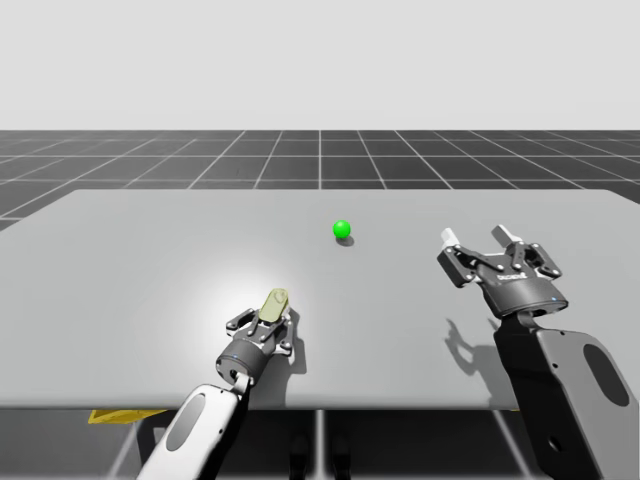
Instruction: Watch the red light. When it turns green, pick up the object.
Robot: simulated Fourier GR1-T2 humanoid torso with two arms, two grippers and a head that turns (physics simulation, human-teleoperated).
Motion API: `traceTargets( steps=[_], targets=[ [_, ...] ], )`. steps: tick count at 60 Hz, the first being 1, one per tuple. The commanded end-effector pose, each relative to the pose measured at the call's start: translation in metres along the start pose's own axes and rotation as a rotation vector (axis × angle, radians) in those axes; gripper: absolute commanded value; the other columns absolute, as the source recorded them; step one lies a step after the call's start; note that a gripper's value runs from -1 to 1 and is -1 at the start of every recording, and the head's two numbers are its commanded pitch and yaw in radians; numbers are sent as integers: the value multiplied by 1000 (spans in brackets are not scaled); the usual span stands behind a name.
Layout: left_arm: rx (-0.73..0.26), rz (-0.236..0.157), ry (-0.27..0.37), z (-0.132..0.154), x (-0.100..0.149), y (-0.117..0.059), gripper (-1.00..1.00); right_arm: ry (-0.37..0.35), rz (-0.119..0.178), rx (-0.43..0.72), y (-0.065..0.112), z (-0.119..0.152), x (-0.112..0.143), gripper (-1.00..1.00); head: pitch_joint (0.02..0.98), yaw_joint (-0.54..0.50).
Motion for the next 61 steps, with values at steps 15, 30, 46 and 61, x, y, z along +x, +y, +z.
traceTargets(
  steps=[15, 30, 46, 61],
  targets=[
    [-88, -42, 1, 9, 4, -3, 1000, -5, 16, -13, -2, 0, 0, -1000, 376, 181],
    [-73, -125, -100, 24, 58, 12, 988, 0, 11, -10, -2, -1, -1, -1000, 379, 191],
    [-23, -225, -221, 32, 124, 30, 1000, 3, 8, -11, -3, -1, -1, -1000, 380, 200],
    [29, -285, -382, 54, 193, 35, 1000, 7, -1, -7, -4, -2, 0, -1000, 386, 198]
  ],
)
